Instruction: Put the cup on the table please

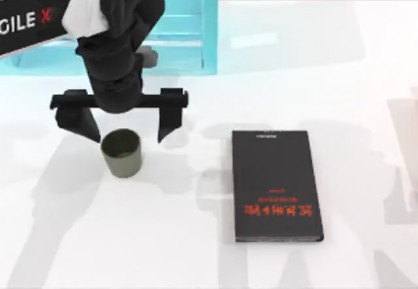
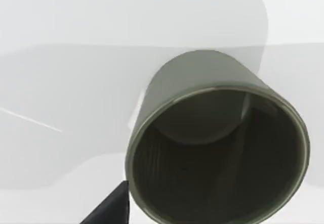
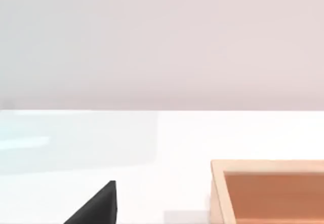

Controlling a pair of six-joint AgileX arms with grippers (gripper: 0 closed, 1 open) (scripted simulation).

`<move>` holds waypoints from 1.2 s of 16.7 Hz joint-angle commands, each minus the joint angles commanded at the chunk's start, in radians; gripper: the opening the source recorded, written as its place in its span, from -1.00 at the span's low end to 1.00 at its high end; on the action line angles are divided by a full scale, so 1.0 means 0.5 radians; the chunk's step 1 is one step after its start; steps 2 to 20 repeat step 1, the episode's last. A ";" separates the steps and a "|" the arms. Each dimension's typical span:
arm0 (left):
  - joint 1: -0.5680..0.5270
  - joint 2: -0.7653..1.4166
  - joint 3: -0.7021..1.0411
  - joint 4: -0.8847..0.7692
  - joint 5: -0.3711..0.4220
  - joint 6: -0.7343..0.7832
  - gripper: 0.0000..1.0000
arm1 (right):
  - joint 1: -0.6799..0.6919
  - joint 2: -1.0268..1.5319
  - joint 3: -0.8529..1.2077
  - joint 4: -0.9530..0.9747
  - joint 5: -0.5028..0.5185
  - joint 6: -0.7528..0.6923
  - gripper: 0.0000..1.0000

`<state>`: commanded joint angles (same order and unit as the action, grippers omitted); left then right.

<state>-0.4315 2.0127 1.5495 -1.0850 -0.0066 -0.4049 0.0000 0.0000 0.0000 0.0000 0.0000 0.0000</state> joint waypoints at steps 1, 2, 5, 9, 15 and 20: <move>0.000 0.000 0.000 0.000 0.000 0.000 1.00 | 0.000 0.000 0.000 0.000 0.000 0.000 1.00; 0.000 0.000 0.000 0.000 0.000 0.000 1.00 | 0.000 0.000 0.000 0.000 0.000 0.000 1.00; 0.000 0.000 0.000 0.000 0.000 0.000 1.00 | 0.000 0.000 0.000 0.000 0.000 0.000 1.00; 0.000 0.000 0.000 0.000 0.000 0.000 1.00 | 0.000 0.000 0.000 0.000 0.000 0.000 1.00; 0.000 0.000 0.000 0.000 0.000 0.000 1.00 | 0.000 0.000 0.000 0.000 0.000 0.000 1.00; 0.000 0.000 0.000 0.000 0.000 0.000 1.00 | 0.000 0.000 0.000 0.000 0.000 0.000 1.00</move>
